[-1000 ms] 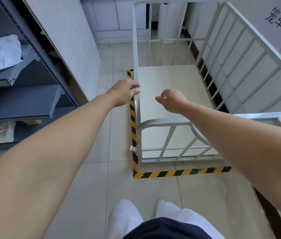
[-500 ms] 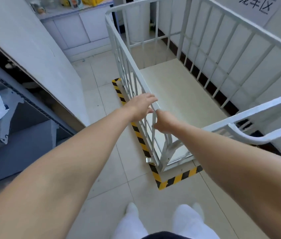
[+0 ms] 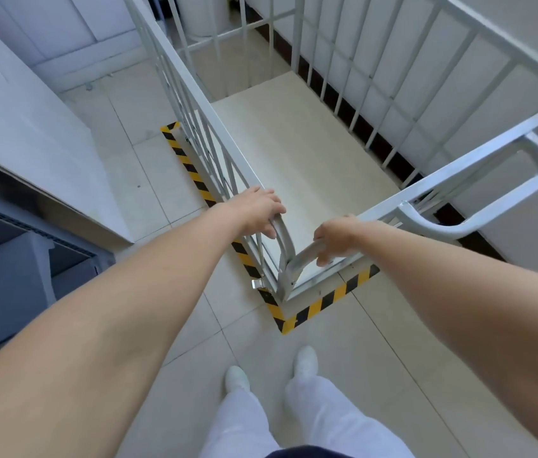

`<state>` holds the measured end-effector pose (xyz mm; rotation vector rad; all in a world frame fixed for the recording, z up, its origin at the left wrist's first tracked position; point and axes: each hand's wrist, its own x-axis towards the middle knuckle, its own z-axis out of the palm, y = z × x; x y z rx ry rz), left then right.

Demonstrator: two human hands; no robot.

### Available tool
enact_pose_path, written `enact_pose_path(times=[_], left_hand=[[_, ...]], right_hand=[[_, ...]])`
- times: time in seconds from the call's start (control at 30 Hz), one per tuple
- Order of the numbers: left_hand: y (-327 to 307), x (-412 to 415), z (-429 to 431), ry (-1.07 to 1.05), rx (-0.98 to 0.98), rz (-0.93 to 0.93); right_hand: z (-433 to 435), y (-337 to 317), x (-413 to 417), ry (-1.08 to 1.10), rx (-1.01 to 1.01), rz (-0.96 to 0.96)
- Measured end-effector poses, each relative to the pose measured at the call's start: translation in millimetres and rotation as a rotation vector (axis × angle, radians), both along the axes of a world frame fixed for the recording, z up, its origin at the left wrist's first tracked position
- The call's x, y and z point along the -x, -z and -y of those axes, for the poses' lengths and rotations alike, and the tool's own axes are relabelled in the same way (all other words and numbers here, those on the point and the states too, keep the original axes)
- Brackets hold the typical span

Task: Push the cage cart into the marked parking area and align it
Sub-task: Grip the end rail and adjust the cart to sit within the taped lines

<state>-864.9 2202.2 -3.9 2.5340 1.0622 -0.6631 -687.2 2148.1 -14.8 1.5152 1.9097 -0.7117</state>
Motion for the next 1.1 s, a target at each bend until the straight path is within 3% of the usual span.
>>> enact_pose_path(times=[0.3, 0.63, 0.83, 0.93, 1.1], left_hand=[[11, -11, -4, -0.049, -0.051, 0.16], [14, -35, 2, -0.056, -0.042, 0.167], [9, -35, -5, -0.068, 0.008, 0.096], [6, -28, -15, -0.186, 0.14, 0.148], [-3, -12, -57, -0.115, 0.099, 0.118]], right_hand=[[-6, 18, -21, -0.217, -0.083, -0.035], [0, 9, -40, -0.22, -0.058, 0.015], [-5, -15, -29, -0.045, 0.083, 0.003], [-16, -18, -19, 0.047, 0.131, -0.009], [-31, -24, 9, 0.385, -0.004, -0.228]])
